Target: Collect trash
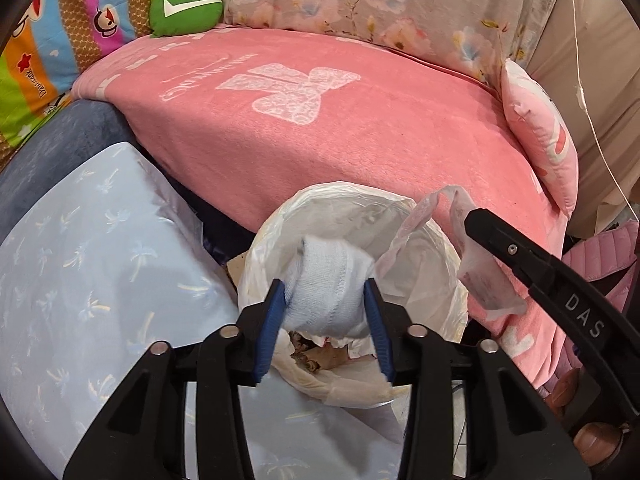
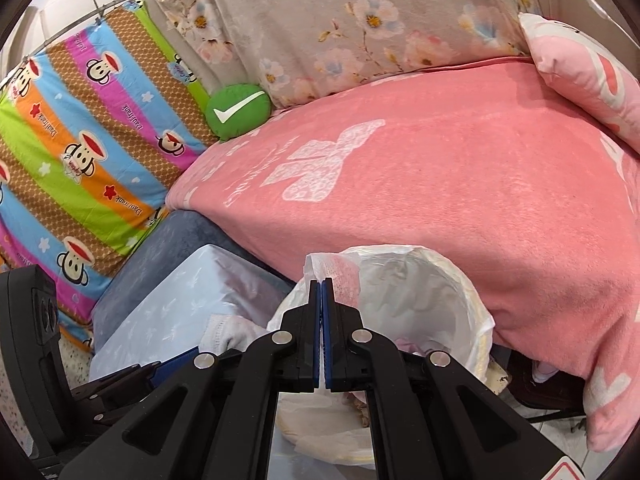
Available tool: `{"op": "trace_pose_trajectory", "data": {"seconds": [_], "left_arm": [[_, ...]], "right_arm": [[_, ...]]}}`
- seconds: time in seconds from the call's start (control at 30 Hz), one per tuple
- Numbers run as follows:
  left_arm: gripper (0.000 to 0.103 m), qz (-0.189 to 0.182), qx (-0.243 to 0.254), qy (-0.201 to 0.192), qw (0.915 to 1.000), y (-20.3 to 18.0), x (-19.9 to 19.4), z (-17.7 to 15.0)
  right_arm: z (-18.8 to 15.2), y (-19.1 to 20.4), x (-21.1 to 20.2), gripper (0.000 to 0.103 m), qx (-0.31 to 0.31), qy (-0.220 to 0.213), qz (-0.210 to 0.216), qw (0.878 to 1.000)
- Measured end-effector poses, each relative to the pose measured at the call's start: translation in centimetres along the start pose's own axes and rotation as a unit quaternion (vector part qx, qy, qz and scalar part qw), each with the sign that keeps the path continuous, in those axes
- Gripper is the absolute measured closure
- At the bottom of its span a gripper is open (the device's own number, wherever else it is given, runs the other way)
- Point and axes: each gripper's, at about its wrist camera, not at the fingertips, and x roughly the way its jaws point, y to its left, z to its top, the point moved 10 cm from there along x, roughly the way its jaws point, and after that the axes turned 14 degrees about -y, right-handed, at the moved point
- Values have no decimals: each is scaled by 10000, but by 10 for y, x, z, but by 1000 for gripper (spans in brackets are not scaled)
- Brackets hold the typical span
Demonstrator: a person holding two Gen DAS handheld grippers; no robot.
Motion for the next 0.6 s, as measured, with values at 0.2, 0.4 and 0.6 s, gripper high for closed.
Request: {"op": "trace_pose_trajectory", "data": {"seconds": [0.2,0.4,0.6], "left_arm": [[24,213,-34,-180,9996,1,-1,7],[23,340,-159,-166,9992,15,-3,4],[23,523,-235,-198,9982,29,-11,-1]], "right_arm": [[1,-8,3,94,20,16,-18,10000],[-1,-4,1,87,-143,20,-54,9999],[-7,4,-6,76,-431,104,-105,9990]]}}
